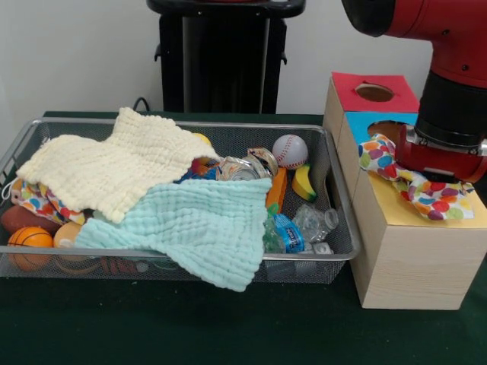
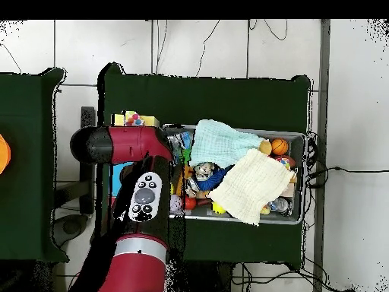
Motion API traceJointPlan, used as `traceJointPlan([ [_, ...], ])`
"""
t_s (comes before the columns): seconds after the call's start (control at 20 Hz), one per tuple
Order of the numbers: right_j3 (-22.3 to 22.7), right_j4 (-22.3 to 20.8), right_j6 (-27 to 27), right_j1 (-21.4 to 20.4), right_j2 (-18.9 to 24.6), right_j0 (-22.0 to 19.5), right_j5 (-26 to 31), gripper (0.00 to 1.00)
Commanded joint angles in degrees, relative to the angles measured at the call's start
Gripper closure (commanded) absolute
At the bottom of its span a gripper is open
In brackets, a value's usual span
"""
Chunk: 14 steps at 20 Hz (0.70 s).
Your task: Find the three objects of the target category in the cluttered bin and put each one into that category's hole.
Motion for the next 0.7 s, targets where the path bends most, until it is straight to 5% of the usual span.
traceJointPlan([
  [0.05, 5.9, 0.3, 9.8, 3.6, 3.7, -0.5, -2.3, 0.0],
  [0.7, 5.9, 0.8, 8.7, 3.1, 4.4, -1.4, -0.8, 0.0],
])
